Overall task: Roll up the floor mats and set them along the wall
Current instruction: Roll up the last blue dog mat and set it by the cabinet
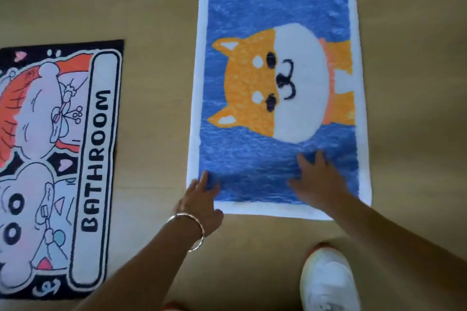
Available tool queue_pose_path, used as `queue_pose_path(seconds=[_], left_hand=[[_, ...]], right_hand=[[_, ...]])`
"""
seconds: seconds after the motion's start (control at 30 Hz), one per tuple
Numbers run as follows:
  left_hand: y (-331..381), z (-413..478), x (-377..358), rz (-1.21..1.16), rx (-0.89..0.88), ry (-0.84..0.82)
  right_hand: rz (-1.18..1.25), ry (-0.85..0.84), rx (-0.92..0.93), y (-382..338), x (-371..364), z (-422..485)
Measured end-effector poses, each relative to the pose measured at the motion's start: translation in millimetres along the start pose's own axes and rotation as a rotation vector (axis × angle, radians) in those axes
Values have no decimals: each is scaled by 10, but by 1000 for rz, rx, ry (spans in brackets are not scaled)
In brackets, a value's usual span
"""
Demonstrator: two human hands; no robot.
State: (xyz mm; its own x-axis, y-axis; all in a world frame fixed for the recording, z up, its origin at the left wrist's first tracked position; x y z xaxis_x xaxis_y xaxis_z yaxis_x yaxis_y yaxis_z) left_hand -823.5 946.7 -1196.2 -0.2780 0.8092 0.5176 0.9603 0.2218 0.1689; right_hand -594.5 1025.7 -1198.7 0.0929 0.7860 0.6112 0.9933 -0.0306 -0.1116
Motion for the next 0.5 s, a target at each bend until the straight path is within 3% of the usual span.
queue_pose_path(seconds=[0.1, 0.2, 0.37, 0.5], left_hand=[[218, -142, -308, 57, 46, -248], [280, -268, -332, 146, 50, -376], [217, -555, -305, 349, 94, -453], [410, -875, -203, 350, 45, -397]], right_hand=[[-116, -106, 14, -139, -265, -152], [-109, -220, 26, -88, -246, -107], [10, -354, 0, -141, -169, 22], [-18, -446, 60, -30, -174, -133]])
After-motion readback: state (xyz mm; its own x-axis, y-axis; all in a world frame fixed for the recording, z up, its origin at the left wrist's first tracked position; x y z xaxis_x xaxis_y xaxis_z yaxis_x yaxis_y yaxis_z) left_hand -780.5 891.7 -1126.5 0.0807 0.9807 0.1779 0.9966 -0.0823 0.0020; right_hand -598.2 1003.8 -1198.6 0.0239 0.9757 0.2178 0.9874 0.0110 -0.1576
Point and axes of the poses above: each hand's wrist, its own z-axis towards the middle knuckle, its own x-axis out of the back of the hand, y = z × x, the point moved 10 cm from there along z, towards the middle knuckle, and after that the axes turned 7 degrees about -y, right-handed, at the moved point
